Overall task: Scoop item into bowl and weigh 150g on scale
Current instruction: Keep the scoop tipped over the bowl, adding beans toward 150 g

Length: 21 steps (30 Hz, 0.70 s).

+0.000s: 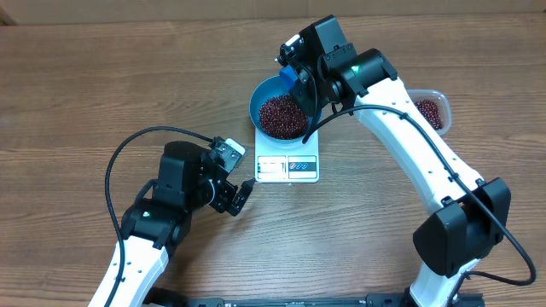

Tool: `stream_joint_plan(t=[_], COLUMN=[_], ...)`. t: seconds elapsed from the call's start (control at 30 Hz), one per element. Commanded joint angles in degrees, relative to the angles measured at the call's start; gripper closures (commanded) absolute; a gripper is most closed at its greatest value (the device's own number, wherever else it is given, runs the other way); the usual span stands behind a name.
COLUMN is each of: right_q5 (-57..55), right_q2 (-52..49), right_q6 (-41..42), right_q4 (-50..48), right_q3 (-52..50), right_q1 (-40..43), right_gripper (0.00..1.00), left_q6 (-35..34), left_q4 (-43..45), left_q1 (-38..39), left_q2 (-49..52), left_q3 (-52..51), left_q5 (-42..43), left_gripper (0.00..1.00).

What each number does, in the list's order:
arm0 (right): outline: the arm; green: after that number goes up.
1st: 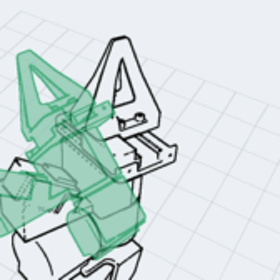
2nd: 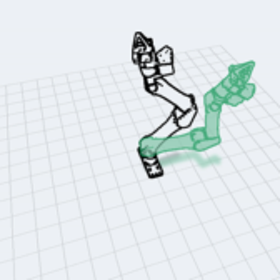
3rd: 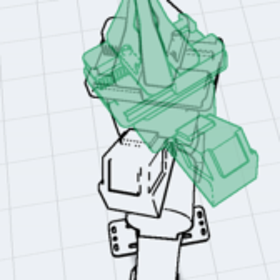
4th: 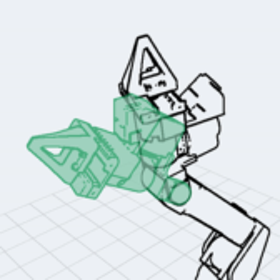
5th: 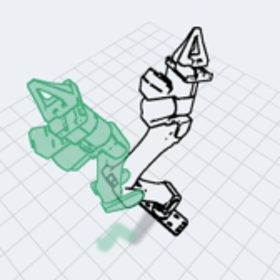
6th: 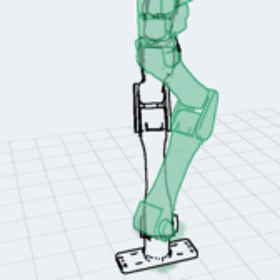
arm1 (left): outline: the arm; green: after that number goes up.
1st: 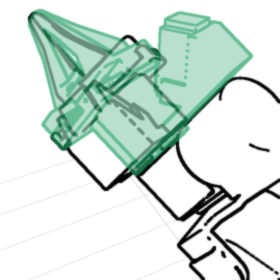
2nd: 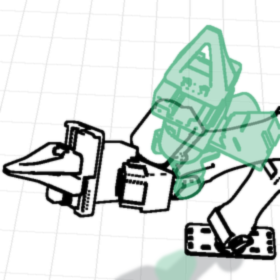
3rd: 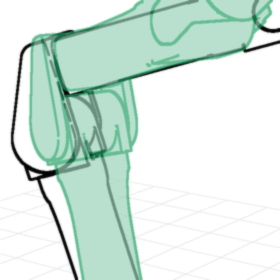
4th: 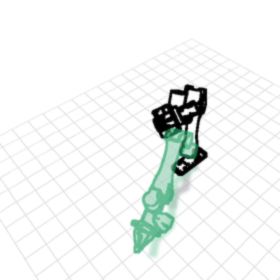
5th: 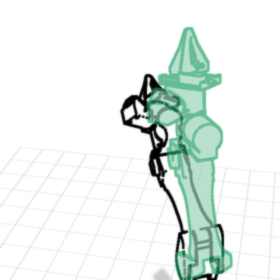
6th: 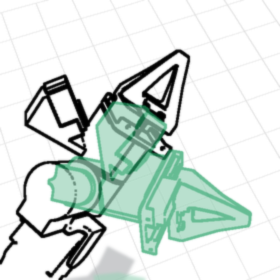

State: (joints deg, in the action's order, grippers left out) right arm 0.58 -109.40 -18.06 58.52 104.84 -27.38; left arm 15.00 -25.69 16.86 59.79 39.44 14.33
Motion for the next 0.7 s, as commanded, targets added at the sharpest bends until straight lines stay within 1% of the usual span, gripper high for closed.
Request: stream_joint_plan(t=[0.0,0.67], right_q5=[-0.55,-0.55], right_q2=[2.6,2.6], right_q6=[-0.48,-1.95], right_q4=[-0.37,-0.39], right_q3=[2.19,2.19], right_q1=[-0.04,-0.04], right_gripper=[0.96,0.96], left_q6=[0.0,0.0], left_q4=[0.02,0.02], left_q1=[-0.17,-0.17], left_q2=[-0.55,-0.55], left_q3=[-0.28,-0.28], left_q5=[0.09,0.09], left_gripper=[0.0,0.01])
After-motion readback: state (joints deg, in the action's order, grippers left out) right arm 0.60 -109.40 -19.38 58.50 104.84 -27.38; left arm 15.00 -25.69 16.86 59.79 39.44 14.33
